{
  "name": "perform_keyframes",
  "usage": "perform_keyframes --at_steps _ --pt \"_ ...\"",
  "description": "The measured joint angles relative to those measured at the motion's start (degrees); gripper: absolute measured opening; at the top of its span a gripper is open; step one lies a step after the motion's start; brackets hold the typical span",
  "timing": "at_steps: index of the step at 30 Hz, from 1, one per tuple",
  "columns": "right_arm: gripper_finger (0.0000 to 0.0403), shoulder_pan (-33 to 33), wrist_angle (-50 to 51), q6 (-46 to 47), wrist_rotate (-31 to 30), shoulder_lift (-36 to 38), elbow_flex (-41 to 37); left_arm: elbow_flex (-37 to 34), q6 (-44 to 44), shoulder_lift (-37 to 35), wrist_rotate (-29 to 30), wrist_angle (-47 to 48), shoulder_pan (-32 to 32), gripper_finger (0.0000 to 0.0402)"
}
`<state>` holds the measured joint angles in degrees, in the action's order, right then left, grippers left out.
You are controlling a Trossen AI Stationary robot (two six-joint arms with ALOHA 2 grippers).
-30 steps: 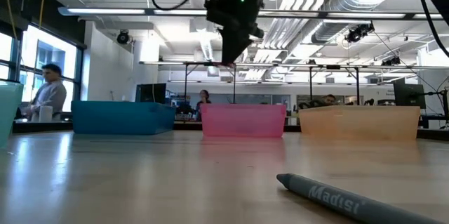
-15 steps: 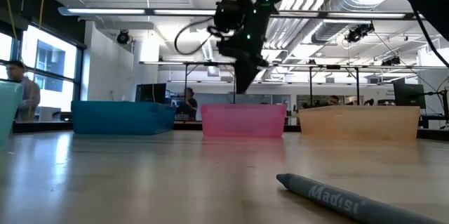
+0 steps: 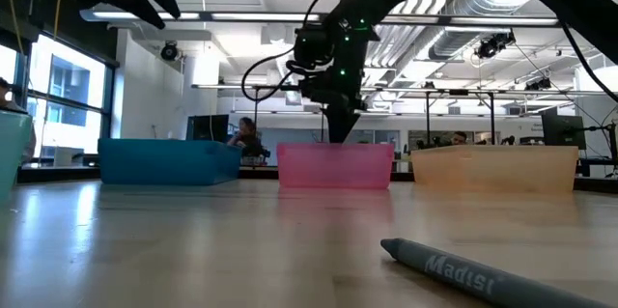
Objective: Sort crayons/erasers/pens/pencils in bins
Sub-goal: Put the pink eraser into the pink bin, then put the gray crayon into the green bin
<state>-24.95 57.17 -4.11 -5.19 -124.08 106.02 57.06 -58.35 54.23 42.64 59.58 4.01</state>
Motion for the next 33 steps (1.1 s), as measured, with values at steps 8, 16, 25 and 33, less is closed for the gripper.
perform_keyframes --at_steps 8,16,25,33 --pt "0.006 -0.28 -0.6 -2.19 -0.28 -0.36 0.0 0.0 0.02 5.84 -3.73 -1.41 -3.97 0.017" --pt "0.0145 -0.3 -0.48 -2.28 -0.33 -0.36 0.0 0.0 4.56 9.09 -12.75 -4.42 -6.51 0.017" --pt "0.0167 0.26 0.37 -0.4 -0.28 3.9 0.0 0.0 6.29 5.48 -17.1 -7.28 -6.32 0.017" --pt "0.0151 3.76 0.41 5.3 5.91 9.66 0.0 0.04 13.3 -1.73 -17.12 -11.51 -4.57 0.017"
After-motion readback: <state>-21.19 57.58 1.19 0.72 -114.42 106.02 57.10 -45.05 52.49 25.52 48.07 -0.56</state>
